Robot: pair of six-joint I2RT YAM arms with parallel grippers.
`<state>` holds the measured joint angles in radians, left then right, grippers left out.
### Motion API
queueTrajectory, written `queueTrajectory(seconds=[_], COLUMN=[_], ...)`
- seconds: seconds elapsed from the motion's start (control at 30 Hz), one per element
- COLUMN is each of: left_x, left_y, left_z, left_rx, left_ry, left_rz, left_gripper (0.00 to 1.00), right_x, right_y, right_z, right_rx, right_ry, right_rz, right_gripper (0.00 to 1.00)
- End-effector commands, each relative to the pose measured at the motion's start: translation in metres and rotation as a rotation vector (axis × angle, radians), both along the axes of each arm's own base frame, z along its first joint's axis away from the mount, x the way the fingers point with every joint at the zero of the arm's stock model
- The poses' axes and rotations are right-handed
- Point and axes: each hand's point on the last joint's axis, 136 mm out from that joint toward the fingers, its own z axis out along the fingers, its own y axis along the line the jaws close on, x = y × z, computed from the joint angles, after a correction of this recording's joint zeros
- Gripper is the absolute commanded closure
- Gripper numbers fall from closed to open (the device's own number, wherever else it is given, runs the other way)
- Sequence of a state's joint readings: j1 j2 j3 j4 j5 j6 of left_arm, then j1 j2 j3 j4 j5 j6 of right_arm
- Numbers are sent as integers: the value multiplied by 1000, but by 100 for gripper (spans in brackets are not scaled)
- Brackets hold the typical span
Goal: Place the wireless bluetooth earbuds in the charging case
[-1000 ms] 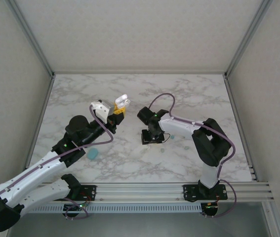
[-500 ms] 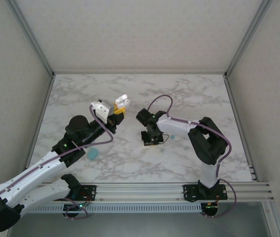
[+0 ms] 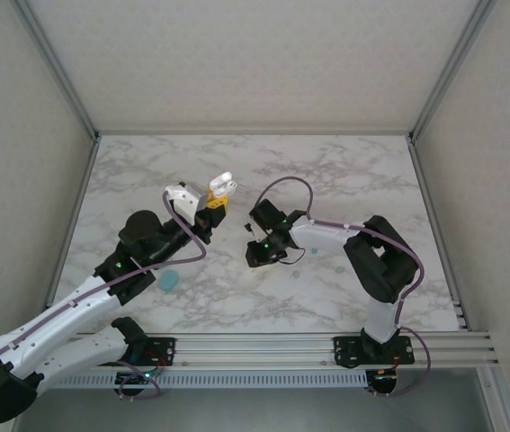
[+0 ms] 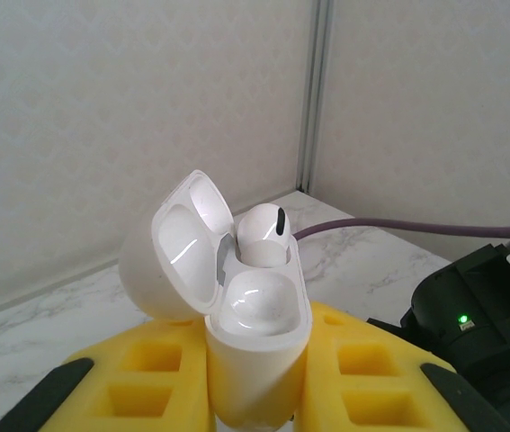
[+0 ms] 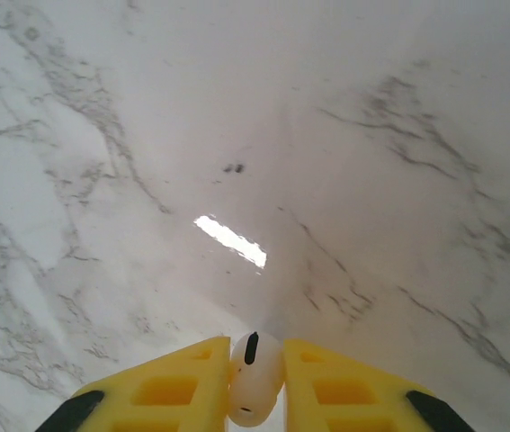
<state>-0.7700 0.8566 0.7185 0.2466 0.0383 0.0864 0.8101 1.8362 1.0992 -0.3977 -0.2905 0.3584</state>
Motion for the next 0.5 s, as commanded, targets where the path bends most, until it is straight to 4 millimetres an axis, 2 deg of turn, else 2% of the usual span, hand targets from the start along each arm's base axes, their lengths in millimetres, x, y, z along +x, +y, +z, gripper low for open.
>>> queueTrajectory(seconds=[0.0, 0.2, 0.33, 0.47], left_x=[-4, -4, -4, -3], left_y=[6, 6, 3, 1], left_z=[10, 10, 10, 10], left_rx=[-23, -31, -31, -33], left_ry=[-19, -14, -11, -11], left_rz=[14, 14, 4, 0], left_gripper=[79, 79, 79, 79], right_x=[-3, -1, -5, 5], right_y=[2, -21, -22, -30], right_z=[-5, -10, -5, 0], right_rx=[52, 41, 68, 104], right_ry=[-25, -36, -32, -15], right_rz=[82, 52, 53, -7], right_gripper=[78, 73, 70, 71])
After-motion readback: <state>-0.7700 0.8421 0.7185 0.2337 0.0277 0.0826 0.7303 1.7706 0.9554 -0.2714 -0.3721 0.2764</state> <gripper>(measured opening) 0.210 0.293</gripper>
